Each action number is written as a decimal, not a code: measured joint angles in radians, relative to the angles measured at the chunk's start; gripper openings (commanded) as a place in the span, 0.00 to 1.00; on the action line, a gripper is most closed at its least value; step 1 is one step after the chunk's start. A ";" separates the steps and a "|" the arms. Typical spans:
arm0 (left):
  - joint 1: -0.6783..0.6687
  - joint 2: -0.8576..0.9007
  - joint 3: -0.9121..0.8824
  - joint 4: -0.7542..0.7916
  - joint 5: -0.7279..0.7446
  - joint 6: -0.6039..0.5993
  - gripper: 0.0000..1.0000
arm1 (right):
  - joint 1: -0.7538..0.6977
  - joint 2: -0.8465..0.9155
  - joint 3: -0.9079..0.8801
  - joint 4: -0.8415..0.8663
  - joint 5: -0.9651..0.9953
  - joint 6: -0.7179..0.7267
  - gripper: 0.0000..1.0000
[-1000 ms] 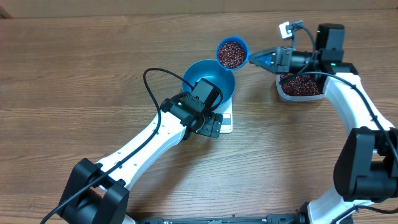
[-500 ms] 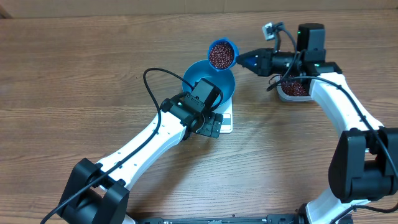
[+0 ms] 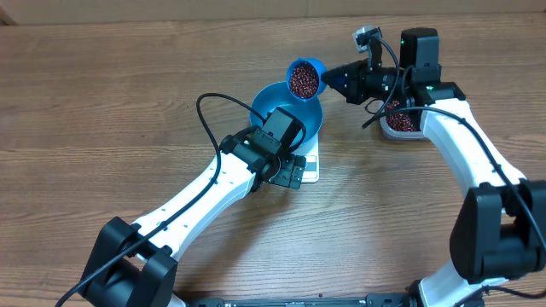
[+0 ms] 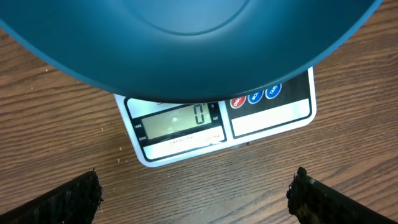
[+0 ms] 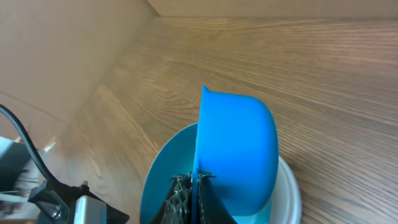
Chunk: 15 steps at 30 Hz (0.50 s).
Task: Scoop item into bowl and weigh 150g on scale
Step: 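Carry the filled scoop left over the teal bowl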
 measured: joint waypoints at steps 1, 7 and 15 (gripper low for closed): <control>0.000 0.000 0.000 0.000 0.000 0.000 0.99 | 0.003 -0.009 0.000 -0.010 0.011 -0.012 0.04; 0.000 0.000 0.000 0.000 0.000 0.000 0.99 | 0.045 -0.058 0.001 -0.042 0.108 -0.109 0.04; 0.000 0.000 0.000 0.000 0.000 0.000 1.00 | 0.134 -0.060 0.001 -0.046 0.263 -0.246 0.04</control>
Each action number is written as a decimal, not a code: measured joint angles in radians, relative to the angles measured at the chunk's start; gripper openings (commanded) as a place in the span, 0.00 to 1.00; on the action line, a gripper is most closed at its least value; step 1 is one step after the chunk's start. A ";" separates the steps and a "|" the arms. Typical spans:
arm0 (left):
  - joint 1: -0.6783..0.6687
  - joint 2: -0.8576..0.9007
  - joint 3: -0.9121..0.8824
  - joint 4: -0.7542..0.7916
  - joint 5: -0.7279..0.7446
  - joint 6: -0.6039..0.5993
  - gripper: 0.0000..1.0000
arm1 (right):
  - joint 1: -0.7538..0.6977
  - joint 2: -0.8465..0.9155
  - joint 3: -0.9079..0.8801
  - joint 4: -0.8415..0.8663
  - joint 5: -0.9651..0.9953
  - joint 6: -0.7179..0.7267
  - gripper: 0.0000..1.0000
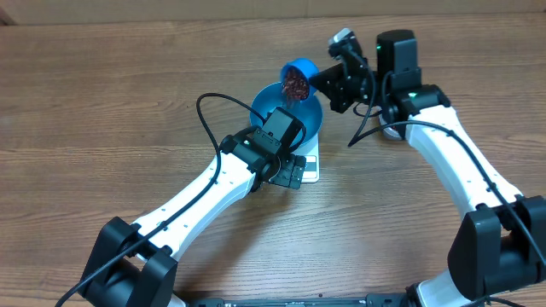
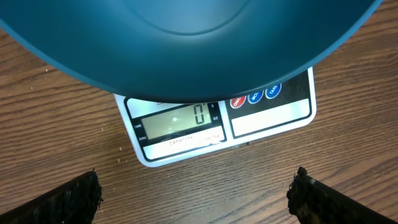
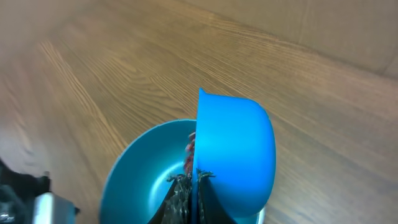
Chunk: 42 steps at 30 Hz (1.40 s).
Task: Scoop item into bowl and weigh 150g on scale
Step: 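Carry the filled scoop left over the teal bowl, then tip the blue scoop to pour beans into the teal bowl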
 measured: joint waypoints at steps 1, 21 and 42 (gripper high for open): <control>0.000 0.000 0.000 0.000 0.000 0.000 1.00 | 0.011 0.000 0.000 0.000 0.020 -0.021 0.04; 0.000 0.000 0.000 0.000 0.000 0.000 0.99 | 0.072 -0.039 0.000 0.011 0.184 -0.234 0.04; 0.000 0.000 0.000 0.000 0.000 0.000 1.00 | 0.089 -0.103 0.004 -0.018 0.263 -0.410 0.04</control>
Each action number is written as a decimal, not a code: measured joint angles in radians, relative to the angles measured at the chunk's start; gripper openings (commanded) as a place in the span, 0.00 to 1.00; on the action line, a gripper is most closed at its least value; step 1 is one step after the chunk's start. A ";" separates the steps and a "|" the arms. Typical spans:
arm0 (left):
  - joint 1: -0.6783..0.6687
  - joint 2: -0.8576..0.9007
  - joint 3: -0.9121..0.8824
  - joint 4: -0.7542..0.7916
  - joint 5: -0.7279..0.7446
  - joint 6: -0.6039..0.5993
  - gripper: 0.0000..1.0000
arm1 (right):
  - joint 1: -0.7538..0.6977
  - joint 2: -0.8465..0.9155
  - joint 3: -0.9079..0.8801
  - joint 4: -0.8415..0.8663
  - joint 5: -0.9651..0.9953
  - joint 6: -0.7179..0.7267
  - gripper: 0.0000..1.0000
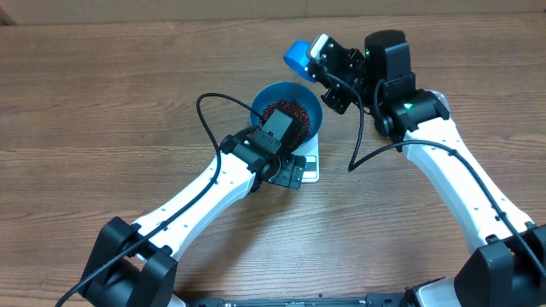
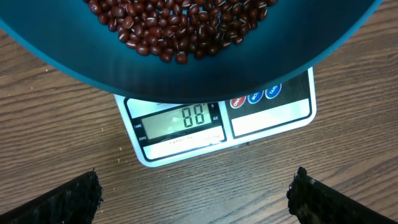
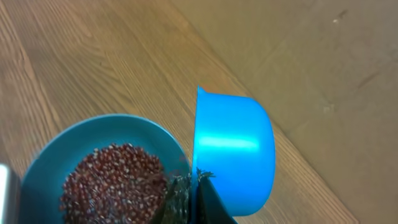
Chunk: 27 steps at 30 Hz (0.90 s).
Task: Scoop item into bowl and weigh 150g on scale
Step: 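Tip the blue scoop to pour beans into the teal bowl, then move the empty blue scoop right back to the bean tub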
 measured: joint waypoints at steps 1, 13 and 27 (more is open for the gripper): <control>0.000 0.000 0.000 0.000 0.000 0.000 1.00 | 0.007 0.000 0.000 0.000 0.012 -0.005 0.04; 0.000 0.000 0.000 0.000 0.000 0.000 0.99 | 0.044 0.000 0.000 -0.018 0.080 -0.023 0.04; 0.000 0.000 0.000 0.000 0.000 0.000 1.00 | -0.061 0.000 0.000 -0.070 0.084 0.466 0.09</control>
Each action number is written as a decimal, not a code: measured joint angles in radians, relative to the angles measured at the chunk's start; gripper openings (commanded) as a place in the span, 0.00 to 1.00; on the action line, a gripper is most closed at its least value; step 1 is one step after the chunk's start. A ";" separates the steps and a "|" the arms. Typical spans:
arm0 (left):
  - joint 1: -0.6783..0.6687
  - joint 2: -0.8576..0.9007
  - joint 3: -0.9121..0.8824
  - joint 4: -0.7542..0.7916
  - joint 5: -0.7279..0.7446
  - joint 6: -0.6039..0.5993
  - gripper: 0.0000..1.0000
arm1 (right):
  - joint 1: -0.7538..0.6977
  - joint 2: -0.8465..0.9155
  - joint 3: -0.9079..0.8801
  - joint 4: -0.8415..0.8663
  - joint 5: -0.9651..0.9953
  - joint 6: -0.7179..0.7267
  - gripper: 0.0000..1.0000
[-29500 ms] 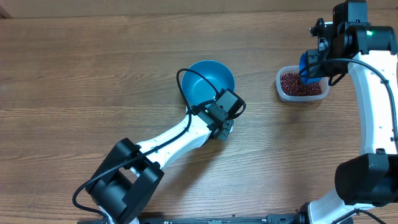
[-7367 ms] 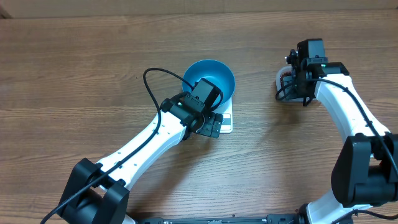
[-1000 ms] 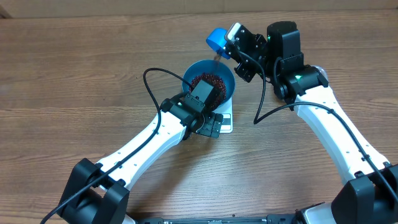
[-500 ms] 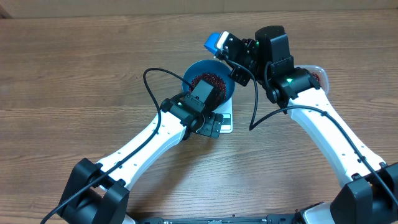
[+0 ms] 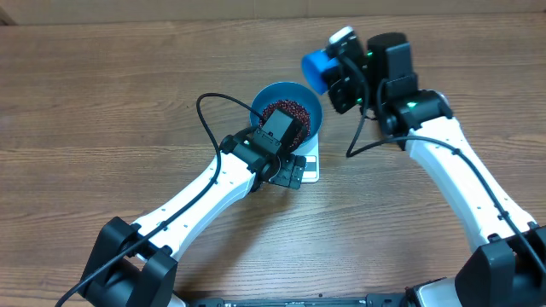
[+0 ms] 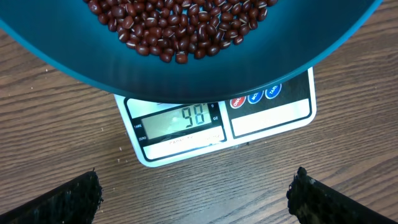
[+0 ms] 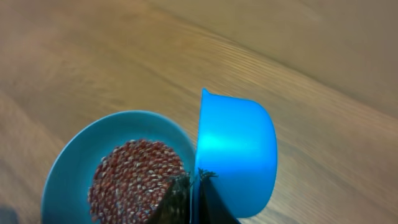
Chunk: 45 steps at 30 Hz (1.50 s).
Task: Scoop item into bowl and weigh 150g on scale
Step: 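Move the empty blue scoop right back to the bean tub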
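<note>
A teal bowl (image 5: 316, 130) holding red beans (image 5: 287, 111) sits on a white scale (image 5: 310, 168). In the left wrist view the scale's display (image 6: 194, 117) reads 98 under the bowl's wall (image 6: 186, 71). My right gripper (image 5: 339, 75) is shut on the handle of a blue scoop (image 5: 316, 66), held up beyond the bowl's far right rim. The scoop (image 7: 239, 146) shows its outside only; its inside is hidden. My left gripper (image 6: 196, 199) stands open just in front of the scale, nothing between its fingers (image 6: 78, 196).
A black cable (image 5: 205, 107) loops over the table left of the bowl. A brown cardboard wall (image 5: 171, 8) runs along the far edge. The left arm (image 5: 196, 200) lies across the table's middle front.
The scoop in my right gripper has shifted to the right, from above the bowl's far rim to its far right. The scale reading went from 88 to 98. Left arm unchanged.
First the scoop, full of beans, hung over the far rim of the empty bowl and the scale read 0. Then it was tipped toward the bowl. Later the beans lay in the bowl, reading 88, scoop turned over. Now it reads 98.
</note>
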 measured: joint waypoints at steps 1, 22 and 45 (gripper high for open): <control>0.000 0.000 0.000 0.000 0.000 0.000 0.99 | -0.029 0.000 0.000 0.000 0.000 0.047 0.09; 0.000 0.000 0.000 0.000 0.000 0.000 1.00 | -0.296 0.000 0.002 -0.248 -0.004 0.241 0.04; 0.000 0.000 0.000 0.000 0.000 0.000 0.99 | -0.298 0.000 0.007 -0.571 0.160 0.239 0.04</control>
